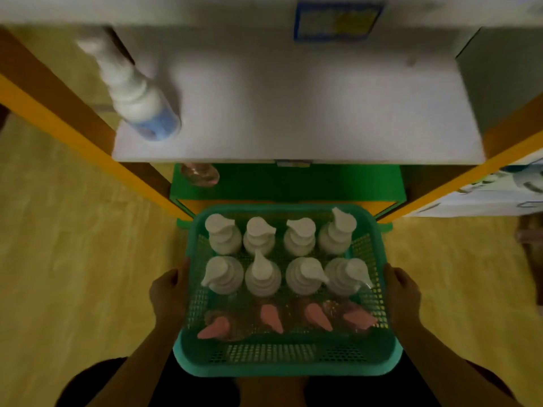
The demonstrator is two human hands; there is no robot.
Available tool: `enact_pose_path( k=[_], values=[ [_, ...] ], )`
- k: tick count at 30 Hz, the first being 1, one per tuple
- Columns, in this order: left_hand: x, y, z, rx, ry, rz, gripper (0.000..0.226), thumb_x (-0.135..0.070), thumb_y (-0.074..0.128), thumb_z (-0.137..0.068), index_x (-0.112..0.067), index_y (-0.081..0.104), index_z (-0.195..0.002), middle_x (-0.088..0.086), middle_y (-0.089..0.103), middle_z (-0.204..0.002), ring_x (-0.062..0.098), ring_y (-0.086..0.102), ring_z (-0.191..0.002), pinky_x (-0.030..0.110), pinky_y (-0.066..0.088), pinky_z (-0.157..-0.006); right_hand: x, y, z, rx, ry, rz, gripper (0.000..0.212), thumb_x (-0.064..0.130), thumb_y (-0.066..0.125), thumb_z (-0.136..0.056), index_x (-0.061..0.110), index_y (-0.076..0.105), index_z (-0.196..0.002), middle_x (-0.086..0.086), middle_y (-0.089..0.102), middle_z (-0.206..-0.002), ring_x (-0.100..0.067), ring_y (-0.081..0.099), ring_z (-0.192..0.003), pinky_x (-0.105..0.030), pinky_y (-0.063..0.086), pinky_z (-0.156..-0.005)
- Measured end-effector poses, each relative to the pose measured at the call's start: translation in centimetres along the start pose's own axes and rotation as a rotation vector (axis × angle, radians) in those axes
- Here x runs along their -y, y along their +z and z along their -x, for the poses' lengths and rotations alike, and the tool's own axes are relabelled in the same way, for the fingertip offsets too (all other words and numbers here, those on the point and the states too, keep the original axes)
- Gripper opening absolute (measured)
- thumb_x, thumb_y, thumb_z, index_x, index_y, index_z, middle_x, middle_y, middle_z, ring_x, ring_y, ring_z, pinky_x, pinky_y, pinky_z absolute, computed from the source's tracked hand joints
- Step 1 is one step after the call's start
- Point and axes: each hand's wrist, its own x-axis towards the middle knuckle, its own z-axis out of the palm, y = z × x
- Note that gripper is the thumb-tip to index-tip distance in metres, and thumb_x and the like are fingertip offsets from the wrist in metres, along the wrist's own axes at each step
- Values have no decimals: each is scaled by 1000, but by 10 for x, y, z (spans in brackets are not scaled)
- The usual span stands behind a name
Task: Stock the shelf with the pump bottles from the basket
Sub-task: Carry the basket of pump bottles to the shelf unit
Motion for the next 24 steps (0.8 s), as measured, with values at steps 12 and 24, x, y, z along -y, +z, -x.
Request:
enact_pose_path(
  k=[12,24],
  values=[
    [129,140,-62,12,-24,16,54,-39,48,-91,-17,34,-43,1,32,-42,17,31,-41,26,24,-48,-149,130,-118,34,81,10,29,35,41,-94,14,61,-102,-10,57,-89,-23,54,-78,-35,44,-77],
    [210,204,-98,46,-74,-72,54,-57,38,-88,-15,58,-61,11,59,-61,27,57,-57,35,44,-60,-237,189,-161,-76,114,66,52,60,44,-83,12,63,-83,-17,65,-87,-33,63,-80,-49,52,-80]
  ],
)
